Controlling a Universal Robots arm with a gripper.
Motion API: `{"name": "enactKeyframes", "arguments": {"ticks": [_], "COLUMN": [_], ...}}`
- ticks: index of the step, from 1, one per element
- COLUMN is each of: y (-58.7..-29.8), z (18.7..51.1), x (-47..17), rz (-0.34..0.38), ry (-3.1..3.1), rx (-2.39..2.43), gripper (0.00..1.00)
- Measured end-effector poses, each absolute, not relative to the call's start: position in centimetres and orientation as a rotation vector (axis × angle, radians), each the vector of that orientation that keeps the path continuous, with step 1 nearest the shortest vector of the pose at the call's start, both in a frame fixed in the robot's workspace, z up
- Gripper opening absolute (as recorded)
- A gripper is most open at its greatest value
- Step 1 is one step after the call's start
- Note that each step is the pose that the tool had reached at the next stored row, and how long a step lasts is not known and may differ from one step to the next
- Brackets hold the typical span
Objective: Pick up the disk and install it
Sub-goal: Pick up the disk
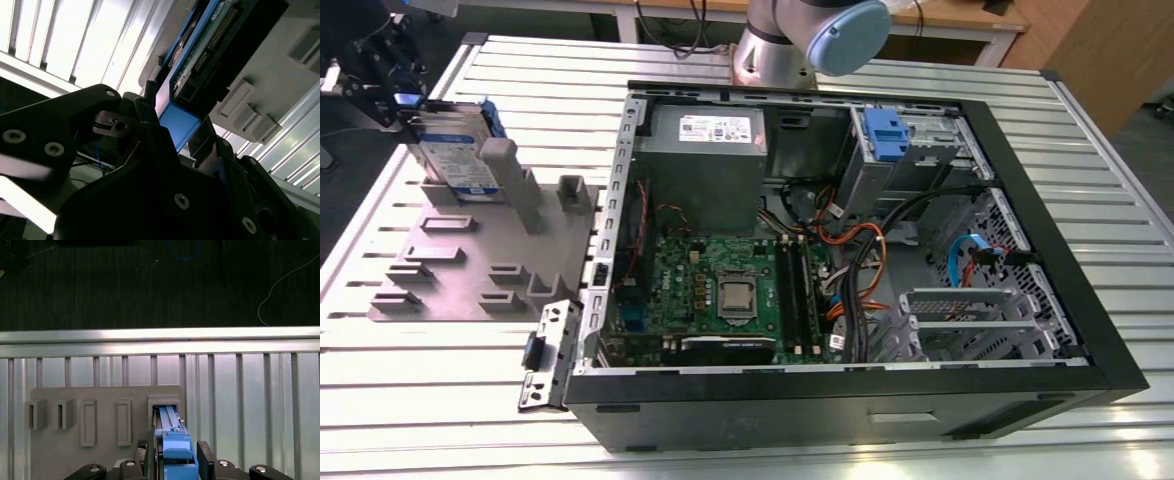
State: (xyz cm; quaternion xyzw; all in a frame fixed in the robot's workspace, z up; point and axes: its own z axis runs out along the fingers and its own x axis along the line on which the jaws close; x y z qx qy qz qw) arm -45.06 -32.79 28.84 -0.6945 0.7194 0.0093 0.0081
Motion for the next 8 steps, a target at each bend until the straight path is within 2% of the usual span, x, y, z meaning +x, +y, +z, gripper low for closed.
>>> {"name": "enactKeyframes", "arguments": {"ticks": [7, 8], "y": [-32.79, -32.79], "z": [28.84, 28.84], "x": [-45.06, -45.06], "rz": [0.029, 0.029], "ry": [2.249, 2.249], "rx": [-2.170, -2.171], "gripper": [0.49, 0.42]}}
